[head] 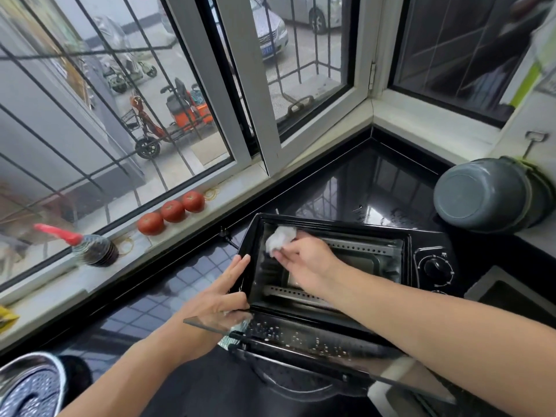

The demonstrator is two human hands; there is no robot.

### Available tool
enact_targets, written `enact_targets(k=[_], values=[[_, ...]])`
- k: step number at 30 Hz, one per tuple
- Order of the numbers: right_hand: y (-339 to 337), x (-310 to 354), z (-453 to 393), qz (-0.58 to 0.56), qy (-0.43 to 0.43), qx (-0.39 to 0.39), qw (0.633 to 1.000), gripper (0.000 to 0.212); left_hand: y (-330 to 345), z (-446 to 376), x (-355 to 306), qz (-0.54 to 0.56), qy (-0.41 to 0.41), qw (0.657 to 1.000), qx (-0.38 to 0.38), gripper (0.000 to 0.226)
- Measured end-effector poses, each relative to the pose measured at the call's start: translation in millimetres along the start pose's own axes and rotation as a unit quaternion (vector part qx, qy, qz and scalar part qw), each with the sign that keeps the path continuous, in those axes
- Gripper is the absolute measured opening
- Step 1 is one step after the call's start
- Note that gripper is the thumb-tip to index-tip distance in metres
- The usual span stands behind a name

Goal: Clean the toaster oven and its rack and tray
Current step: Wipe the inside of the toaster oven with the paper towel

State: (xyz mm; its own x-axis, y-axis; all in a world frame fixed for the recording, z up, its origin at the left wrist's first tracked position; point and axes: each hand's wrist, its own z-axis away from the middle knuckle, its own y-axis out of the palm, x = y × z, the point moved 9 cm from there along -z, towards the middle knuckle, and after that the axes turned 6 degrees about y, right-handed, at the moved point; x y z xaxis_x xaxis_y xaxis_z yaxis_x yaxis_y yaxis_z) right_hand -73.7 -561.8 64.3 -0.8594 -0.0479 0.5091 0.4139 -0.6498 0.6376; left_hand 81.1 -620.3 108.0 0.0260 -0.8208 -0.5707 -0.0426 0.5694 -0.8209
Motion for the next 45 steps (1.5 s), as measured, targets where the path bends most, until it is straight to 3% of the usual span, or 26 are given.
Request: enact_targets(k=[3, 5, 8, 9, 11, 13, 15, 17, 19, 22, 26, 29, 31, 33, 36, 37, 39, 42, 45], values=[[17, -3, 4, 0.077, -0.051, 0.04, 0.995, 0.06, -1, -1, -3, -0.051, 0.035, 0.998, 0.002, 0.036], [27, -16, 5, 0.219, -0.055, 0.047, 0.973, 0.071, 0, -2, -2, -0.047, 0.048, 0.998, -0.005, 0.042], [27, -17, -11, 0.469, -0.058, -0.02, 0.881, 0.081, 9, 0, 14, -0.031, 0.023, 0.999, 0.004, 0.039], [27, -12, -14, 0.494, -0.056, -0.035, 0.867, 0.079, 7, 0, 18, -0.015, 0.002, 1.0, -0.007, 0.044], [29, -7, -14, 0.481, -0.044, -0.051, 0.874, 0.072, 3, -4, 19, 0.011, -0.004, 1.0, -0.018, 0.057], [34, -6, -16, 0.467, -0.048, -0.068, 0.88, 0.067, 3, -11, 13, -0.034, 0.017, 0.999, -0.001, 0.049], [40, -9, -10, 0.477, -0.079, -0.058, 0.873, 0.076, 3, -13, 6, -0.052, 0.043, 0.998, 0.002, 0.042], [38, -13, -7, 0.498, -0.1, -0.042, 0.861, 0.085, 1, -9, 5, -0.056, 0.054, 0.997, -0.014, 0.049], [28, -9, -16, 0.547, -0.098, -0.063, 0.829, 0.084, 2, -6, 6, -0.056, 0.044, 0.997, -0.01, 0.053], [19, -2, -19, 0.672, -0.12, -0.12, 0.721, 0.089, 0, -7, 0, -0.074, 0.046, 0.996, -0.005, 0.051], [27, -2, -15, 0.822, -0.187, -0.148, 0.517, 0.095, 0, -5, -1, -0.074, 0.042, 0.996, -0.009, 0.054], [28, 12, -11, 0.887, -0.19, -0.164, 0.387, 0.072, 0, -10, 6, -0.041, 0.011, 0.999, -0.004, 0.054], [24, 18, -8, 0.91, -0.178, -0.172, 0.332, 0.058, 0, -13, 6, -0.03, 0.02, 0.999, -0.021, 0.068], [15, 23, -3, 0.917, -0.165, -0.186, 0.314, 0.059, 3, -13, 8, -0.023, 0.017, 0.999, -0.029, 0.071], [-13, 38, 11, 0.91, -0.141, -0.223, 0.318, 0.065, 2, -13, 13, -0.018, 0.03, 0.998, -0.051, 0.032], [-23, 44, 17, 0.907, -0.133, -0.237, 0.322, 0.066, -1, -14, 9, -0.046, 0.058, 0.995, -0.066, 0.029], [-39, 53, 28, 0.905, -0.11, -0.248, 0.328, 0.067, -4, -19, 1, -0.086, 0.124, 0.984, -0.097, 0.027], [-62, 60, 42, 0.907, -0.044, -0.257, 0.331, 0.055, -10, -21, -10, -0.092, 0.151, 0.977, -0.117, 0.026], [-76, 72, 58, 0.885, 0.006, -0.278, 0.374, 0.043, -4, -12, -12, -0.103, 0.136, 0.981, -0.087, 0.03]])
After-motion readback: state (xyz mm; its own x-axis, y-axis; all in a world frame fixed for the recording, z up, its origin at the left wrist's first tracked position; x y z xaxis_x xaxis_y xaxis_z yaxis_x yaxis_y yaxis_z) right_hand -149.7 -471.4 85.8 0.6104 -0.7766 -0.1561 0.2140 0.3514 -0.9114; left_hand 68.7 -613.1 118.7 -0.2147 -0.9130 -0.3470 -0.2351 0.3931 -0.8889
